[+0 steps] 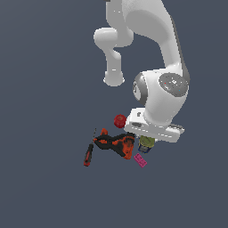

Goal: Pick up a designated object from a clutter of objects.

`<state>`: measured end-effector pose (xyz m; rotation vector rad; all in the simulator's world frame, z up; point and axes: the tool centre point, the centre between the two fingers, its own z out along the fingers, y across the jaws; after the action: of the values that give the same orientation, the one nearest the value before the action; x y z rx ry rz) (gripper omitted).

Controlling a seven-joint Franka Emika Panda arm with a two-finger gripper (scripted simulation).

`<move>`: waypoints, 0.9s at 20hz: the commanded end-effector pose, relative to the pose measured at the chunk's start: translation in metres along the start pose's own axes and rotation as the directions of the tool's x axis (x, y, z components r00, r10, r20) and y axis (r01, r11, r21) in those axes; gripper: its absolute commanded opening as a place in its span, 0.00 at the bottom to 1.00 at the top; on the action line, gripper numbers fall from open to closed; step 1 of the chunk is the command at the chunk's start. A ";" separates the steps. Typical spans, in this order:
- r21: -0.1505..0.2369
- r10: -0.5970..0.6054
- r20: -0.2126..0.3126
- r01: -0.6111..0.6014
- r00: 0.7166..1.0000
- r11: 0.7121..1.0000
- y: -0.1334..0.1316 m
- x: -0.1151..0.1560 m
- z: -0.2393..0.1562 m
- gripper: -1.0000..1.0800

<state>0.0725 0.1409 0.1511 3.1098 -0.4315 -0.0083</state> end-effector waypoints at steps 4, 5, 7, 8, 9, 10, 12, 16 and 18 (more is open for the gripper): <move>0.003 0.001 -0.004 0.000 1.000 1.000 0.044 -0.006 -0.047 0.00; 0.003 0.001 -0.004 0.000 1.000 1.000 0.052 -0.008 -0.055 0.00; 0.004 0.001 -0.004 -0.001 1.000 1.000 0.069 -0.011 -0.073 0.00; 0.004 0.001 -0.004 -0.001 1.000 1.000 0.078 -0.012 -0.082 0.00; 0.004 0.001 -0.004 -0.001 1.000 1.000 0.087 -0.013 -0.091 0.00; 0.004 0.001 -0.004 -0.001 1.000 1.000 0.096 -0.015 -0.100 0.00; 0.005 0.001 -0.004 -0.001 1.000 1.000 0.114 -0.018 -0.119 0.00; 0.006 0.001 -0.004 -0.001 1.000 1.000 0.150 -0.023 -0.155 0.00; 0.006 0.001 -0.004 -0.001 1.000 1.000 0.167 -0.025 -0.173 0.00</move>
<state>0.0093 -0.0004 0.3094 3.1140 -0.4337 -0.0070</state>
